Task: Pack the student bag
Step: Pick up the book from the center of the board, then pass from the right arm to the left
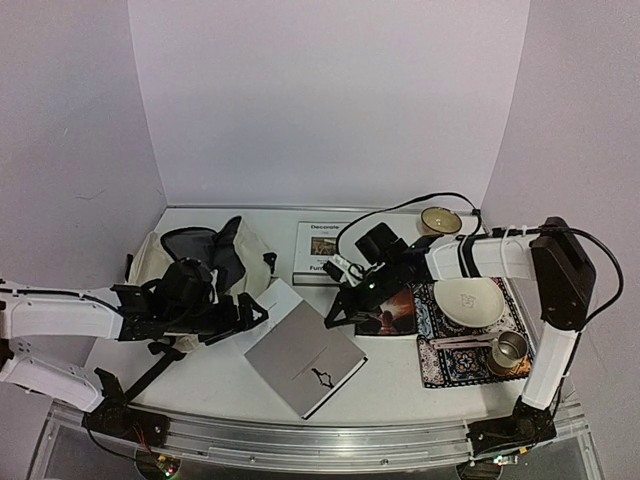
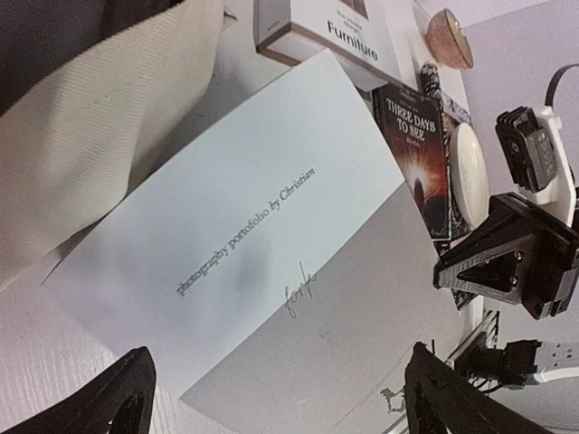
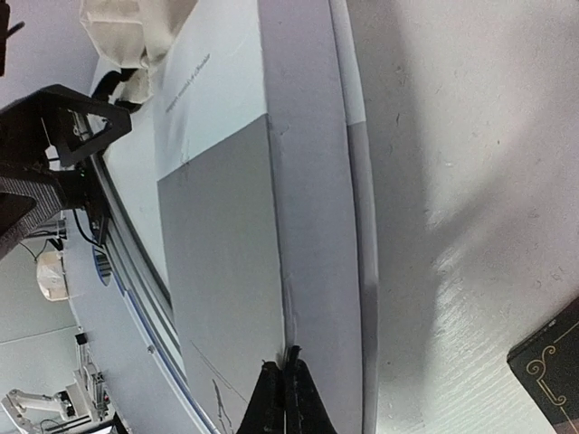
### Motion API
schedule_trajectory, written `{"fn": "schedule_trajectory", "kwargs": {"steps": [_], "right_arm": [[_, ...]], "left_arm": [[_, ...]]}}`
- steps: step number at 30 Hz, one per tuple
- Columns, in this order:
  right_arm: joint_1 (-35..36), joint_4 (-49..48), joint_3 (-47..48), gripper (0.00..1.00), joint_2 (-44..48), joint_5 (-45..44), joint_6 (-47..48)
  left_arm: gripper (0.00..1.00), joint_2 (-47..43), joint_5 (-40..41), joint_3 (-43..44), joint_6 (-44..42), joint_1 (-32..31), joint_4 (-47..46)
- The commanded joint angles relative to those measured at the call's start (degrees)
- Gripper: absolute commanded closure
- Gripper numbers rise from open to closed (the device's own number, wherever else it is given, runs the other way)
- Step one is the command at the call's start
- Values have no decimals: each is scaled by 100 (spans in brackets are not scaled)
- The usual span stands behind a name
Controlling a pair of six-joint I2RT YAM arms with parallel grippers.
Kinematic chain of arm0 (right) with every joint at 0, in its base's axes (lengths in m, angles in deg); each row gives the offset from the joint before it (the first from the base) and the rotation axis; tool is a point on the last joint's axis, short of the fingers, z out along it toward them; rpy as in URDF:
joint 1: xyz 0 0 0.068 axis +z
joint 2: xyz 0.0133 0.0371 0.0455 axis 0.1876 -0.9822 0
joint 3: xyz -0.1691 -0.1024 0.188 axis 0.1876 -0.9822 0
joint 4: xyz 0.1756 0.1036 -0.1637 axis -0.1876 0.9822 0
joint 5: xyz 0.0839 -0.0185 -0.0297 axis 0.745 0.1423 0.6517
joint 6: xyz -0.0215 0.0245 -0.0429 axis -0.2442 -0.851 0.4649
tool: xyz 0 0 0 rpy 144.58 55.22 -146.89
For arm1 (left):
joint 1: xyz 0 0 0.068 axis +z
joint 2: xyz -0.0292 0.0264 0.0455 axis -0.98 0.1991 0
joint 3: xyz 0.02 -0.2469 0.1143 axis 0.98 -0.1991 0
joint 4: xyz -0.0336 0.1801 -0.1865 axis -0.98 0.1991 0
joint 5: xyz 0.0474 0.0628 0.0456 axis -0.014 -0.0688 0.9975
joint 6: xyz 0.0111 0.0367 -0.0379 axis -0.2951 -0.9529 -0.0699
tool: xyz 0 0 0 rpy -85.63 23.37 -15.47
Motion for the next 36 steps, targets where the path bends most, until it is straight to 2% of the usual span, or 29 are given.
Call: {"fn": "schedule_trajectory", "kwargs": {"steps": [1, 7, 15, 28, 36], "right_arm": [[-208, -398, -23, 100, 555, 187, -425], [-362, -778, -149, 100, 829, 205, -821], [-498, -1422, -355, 100, 1136, 260, -1334], [-610, -2129, -478, 100, 1923, 64, -1904], [-617, -2764, -631, 100, 2152, 149, -2314]], "left_arm": [[2, -522, 566, -180, 427, -6, 42], [1, -454, 677, -336, 766, -5, -164], [1, -111, 527, -657, 1261, -7, -1463], [0, -393, 671, -286, 1000, -6, -2088], [0, -492, 543, -407, 864, -6, -3087]]}}
